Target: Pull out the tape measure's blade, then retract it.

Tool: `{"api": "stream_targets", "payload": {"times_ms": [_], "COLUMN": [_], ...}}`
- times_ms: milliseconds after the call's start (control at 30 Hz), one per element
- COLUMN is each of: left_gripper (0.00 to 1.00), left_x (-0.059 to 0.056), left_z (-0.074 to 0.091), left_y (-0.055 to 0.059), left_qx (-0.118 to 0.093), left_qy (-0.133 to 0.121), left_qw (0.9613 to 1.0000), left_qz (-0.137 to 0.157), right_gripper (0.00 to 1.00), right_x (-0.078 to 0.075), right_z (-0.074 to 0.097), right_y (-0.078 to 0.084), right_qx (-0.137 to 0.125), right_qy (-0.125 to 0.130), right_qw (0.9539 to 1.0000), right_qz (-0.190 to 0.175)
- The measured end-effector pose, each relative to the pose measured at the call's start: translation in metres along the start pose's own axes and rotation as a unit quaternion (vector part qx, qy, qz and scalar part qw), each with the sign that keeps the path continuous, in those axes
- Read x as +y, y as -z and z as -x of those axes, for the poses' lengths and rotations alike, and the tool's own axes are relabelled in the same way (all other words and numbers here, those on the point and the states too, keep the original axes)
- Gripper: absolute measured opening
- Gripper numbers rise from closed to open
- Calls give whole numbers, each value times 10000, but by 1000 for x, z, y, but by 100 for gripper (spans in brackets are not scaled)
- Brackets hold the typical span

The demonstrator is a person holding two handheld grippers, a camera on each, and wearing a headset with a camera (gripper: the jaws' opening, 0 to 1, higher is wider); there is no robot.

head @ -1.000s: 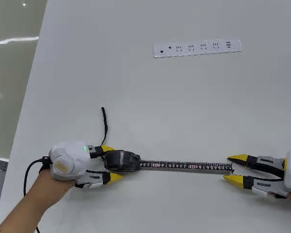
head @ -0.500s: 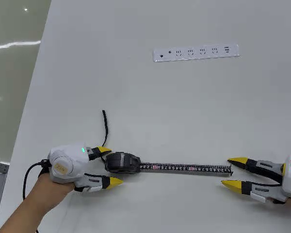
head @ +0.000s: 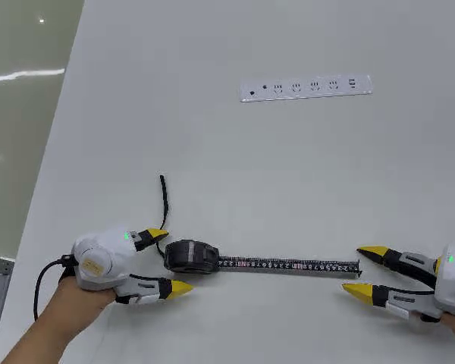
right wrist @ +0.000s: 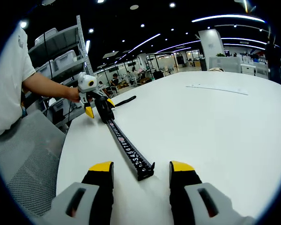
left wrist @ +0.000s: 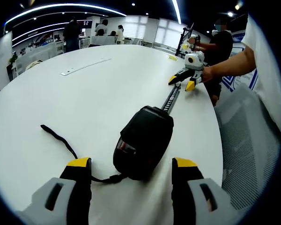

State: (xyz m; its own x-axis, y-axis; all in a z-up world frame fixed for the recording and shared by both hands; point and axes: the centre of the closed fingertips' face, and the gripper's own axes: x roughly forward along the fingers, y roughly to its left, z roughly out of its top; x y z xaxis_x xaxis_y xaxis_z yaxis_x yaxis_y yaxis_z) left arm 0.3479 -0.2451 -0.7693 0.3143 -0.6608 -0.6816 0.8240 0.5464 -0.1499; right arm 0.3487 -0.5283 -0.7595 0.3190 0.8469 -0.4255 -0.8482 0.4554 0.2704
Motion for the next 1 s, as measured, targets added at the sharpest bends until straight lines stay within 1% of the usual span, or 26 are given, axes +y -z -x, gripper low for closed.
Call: {"api": "stream_targets", "payload": {"times_ms": [167, 300, 400, 500, 533, 567, 633, 700, 867, 1000], "left_gripper": [68, 67, 68, 68, 68, 68, 68, 68, 69, 68], "left_x": [0, 1, -1, -2, -3, -3, -4, -3, -5, -7], "left_z": [2, 4, 6, 6, 6, 6, 7, 9, 15, 18], "left_y": [-1, -4, -7, -8, -7, -6, -7, -6, -11, -13], "left_qx": [-24, -108, -167, -217, -208, -210, -260, -285, -409, -509], "left_qy": [-24, -49, -90, -114, -126, -132, -148, -199, -303, -339], "left_qw": [10000, 9999, 9998, 9996, 9996, 9995, 9993, 9990, 9981, 9973], "left_qz": [33, 90, 111, 135, 159, 186, 241, 282, 354, 411], "right_gripper": [47, 46, 46, 47, 47, 48, 49, 50, 54, 56], "right_x": [4, 7, 11, 12, 13, 10, 9, 10, 9, 10], "right_z": [-1, 0, 1, 2, 2, 3, 3, 4, 6, 7], "right_y": [0, -1, -4, -3, -3, -3, -2, -2, -2, -3], "right_qx": [23, 54, 3, -24, -22, -20, 6, -1, 10, -22], "right_qy": [17, 29, 57, 87, 109, 129, 193, 220, 411, 482], "right_qw": [10000, 10000, 10000, 10000, 9999, 9999, 9998, 9997, 9991, 9988], "right_qz": [13, 10, 4, 32, 52, 55, 103, 82, 29, 47]}}
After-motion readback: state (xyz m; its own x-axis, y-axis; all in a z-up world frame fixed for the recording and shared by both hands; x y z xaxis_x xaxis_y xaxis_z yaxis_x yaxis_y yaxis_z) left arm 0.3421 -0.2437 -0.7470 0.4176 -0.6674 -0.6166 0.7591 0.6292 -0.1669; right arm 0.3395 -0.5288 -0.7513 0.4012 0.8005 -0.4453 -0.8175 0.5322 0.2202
